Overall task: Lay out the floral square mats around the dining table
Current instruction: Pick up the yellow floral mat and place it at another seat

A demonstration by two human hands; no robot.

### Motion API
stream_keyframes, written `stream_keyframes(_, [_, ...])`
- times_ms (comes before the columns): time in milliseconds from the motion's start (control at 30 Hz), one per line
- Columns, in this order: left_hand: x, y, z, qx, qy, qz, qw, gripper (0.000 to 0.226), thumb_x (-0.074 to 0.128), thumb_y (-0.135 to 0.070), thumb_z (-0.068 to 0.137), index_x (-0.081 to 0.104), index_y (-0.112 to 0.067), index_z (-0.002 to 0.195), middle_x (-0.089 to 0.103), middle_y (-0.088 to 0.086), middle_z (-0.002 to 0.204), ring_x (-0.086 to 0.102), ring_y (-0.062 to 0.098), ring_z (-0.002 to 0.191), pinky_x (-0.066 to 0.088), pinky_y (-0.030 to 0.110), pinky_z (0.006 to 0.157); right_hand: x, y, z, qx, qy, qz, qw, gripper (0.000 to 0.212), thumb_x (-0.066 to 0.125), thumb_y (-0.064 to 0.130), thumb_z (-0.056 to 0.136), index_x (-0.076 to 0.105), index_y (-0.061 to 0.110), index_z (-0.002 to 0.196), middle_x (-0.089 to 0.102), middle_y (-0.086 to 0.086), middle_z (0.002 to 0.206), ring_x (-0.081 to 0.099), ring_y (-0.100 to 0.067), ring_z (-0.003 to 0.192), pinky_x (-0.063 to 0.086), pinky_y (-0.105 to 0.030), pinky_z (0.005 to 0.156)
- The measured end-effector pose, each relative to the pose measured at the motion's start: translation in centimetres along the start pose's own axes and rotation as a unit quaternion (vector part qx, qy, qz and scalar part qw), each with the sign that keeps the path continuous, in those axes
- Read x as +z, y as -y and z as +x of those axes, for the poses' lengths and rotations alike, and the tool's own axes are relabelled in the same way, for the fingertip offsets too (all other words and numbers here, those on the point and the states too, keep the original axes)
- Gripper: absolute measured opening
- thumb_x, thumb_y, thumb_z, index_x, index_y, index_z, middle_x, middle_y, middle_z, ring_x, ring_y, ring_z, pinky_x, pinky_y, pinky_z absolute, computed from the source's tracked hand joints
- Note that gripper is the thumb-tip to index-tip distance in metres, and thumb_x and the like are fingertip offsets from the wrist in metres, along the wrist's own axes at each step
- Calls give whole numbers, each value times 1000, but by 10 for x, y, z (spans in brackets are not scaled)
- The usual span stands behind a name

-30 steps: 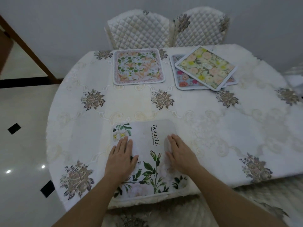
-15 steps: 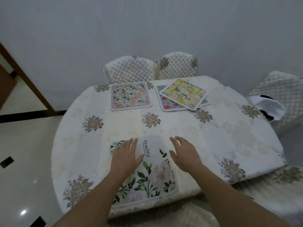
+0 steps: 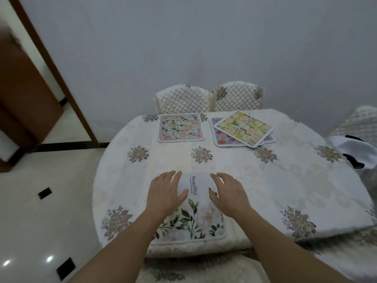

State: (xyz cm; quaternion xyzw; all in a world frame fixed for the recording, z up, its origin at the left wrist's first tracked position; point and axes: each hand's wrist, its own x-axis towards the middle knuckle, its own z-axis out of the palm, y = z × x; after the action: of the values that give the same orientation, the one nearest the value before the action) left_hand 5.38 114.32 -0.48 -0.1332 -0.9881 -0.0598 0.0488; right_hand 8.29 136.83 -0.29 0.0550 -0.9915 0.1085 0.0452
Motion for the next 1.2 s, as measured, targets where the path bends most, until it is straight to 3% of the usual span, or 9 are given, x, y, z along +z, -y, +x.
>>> stream_keyframes(200, [-13,10,-43,-52,-5,13,999,63,38,-60,91,37,-27,145,43,-3,149,39,20,136,33,41,110,7,29,-3,-75,15,15,997,58,51,44,90,45,20,142,53,-7,140,49,-26,128,41,-43,103])
stream_keyframes(400, [-25,46,-116,-144,5,41,989,67,34,-63,90,35,-26,147,42,-2,150,38,21,136,34,41,109,25,91,-7,-167,46,33,984,56,48,45,93,41,24,144,48,-7,145,44,-27,132,38,-43,106])
stream_keyframes(600, [-52,109,-196,-267,-23,50,962,64,40,-61,91,39,-26,144,47,-3,145,42,20,132,35,40,105,36,186,-9,-280,69,34,957,56,46,46,94,37,27,146,44,-5,146,42,-25,133,38,-41,105])
stream_keyframes(800, [-69,167,-272,-355,-37,71,931,67,34,-62,86,46,-23,139,54,-1,138,49,21,125,42,40,98,52,289,-18,-364,92,48,926,55,49,43,92,43,24,143,48,-8,142,46,-28,129,38,-41,102])
stream_keyframes(900, [-69,200,-303,-384,-48,67,920,70,31,-62,82,51,-21,134,60,0,131,55,23,118,46,40,92,66,342,-24,-394,106,60,911,57,47,44,89,46,21,141,52,-11,138,49,-30,125,41,-43,101])
stream_keyframes(1033, [-65,259,-331,-413,-41,67,907,68,30,-62,84,45,-24,139,54,-2,139,49,21,125,40,39,100,90,413,-21,-423,114,44,898,57,47,45,91,40,24,144,49,-9,141,45,-28,129,38,-43,106])
stream_keyframes(1200, [-62,362,-350,-424,-53,55,902,71,26,-64,84,47,-24,139,55,-1,138,50,22,124,42,40,98,121,503,-1,-423,127,18,897,57,45,46,94,35,27,147,43,-6,146,40,-25,134,33,-40,109])
